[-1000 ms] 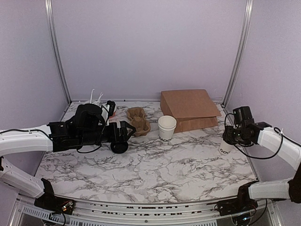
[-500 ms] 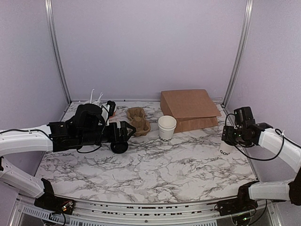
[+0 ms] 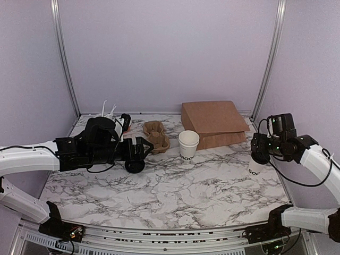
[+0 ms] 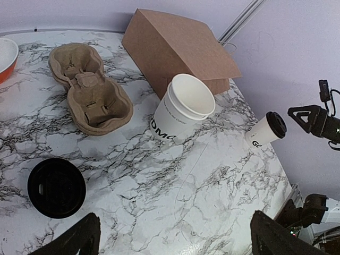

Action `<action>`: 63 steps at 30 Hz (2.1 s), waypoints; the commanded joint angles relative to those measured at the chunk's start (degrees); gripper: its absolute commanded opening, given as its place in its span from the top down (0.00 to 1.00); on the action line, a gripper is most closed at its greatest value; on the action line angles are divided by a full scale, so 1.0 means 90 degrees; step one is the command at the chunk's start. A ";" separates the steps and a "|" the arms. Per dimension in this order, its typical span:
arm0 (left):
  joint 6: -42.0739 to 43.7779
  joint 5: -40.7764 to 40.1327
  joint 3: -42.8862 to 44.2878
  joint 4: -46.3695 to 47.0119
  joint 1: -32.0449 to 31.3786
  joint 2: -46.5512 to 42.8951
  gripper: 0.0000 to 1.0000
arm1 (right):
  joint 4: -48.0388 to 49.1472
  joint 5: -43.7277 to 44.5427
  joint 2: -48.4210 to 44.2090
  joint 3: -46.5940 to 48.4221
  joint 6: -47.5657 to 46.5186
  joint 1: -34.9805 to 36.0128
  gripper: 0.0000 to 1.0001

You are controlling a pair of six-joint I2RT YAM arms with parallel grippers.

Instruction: Pack the takeout coffee

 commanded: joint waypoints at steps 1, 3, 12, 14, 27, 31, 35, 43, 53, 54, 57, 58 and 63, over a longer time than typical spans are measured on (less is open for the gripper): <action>0.0091 0.0060 0.0148 -0.0044 0.0023 -0.0089 0.01 | -0.0142 -0.0267 -0.0067 0.0325 0.0116 0.0562 0.07; 0.0089 0.0042 0.0155 -0.0069 0.0033 -0.0092 0.01 | -0.0099 -0.0382 -0.0038 0.0331 0.0194 0.0779 0.07; 0.0085 0.0097 0.0191 -0.0462 0.0156 -0.0223 0.01 | 0.0187 -0.1107 0.0410 0.0381 0.0396 0.1849 0.08; 0.0116 0.0186 0.0246 -0.0650 0.0190 -0.0231 0.01 | 0.0059 -0.1283 0.0580 0.0556 0.0402 0.1978 0.08; 0.0348 0.1069 0.0529 -0.1155 0.0405 -0.0139 0.01 | 0.1270 -0.2428 0.1715 0.1252 0.0844 0.0360 0.06; 0.0461 0.1209 0.0645 -0.1169 0.0487 -0.0091 0.01 | 0.1873 -0.2918 0.2645 0.1685 0.0860 -0.0796 0.05; 0.0590 0.1342 0.0710 -0.1201 0.0638 -0.0072 0.01 | 0.2338 -0.3276 0.3549 0.2269 0.0761 -0.1465 0.05; 0.0753 0.1682 0.0969 -0.1240 0.1173 0.0126 0.01 | 0.2791 -0.3623 0.5221 0.3443 0.0473 -0.1841 0.05; 0.0722 0.2235 0.1466 -0.1325 0.1639 0.0434 0.01 | 0.3224 -0.4364 0.6776 0.4565 0.0847 -0.2626 0.11; 0.0744 0.2267 0.1487 -0.1340 0.1660 0.0450 0.01 | 0.3284 -0.4453 0.6921 0.4648 0.0889 -0.2662 0.12; 0.0776 0.2310 0.1551 -0.1395 0.1681 0.0501 0.01 | 0.3460 -0.4654 0.7390 0.5152 0.1012 -0.2701 0.16; 0.0782 0.2317 0.1563 -0.1399 0.1678 0.0525 0.01 | 0.3493 -0.4726 0.7529 0.5312 0.1066 -0.2702 0.17; 0.0714 0.2314 0.1623 -0.1445 0.1892 0.0593 0.01 | 0.3381 -0.4942 0.8234 0.6233 0.1304 -0.2706 0.26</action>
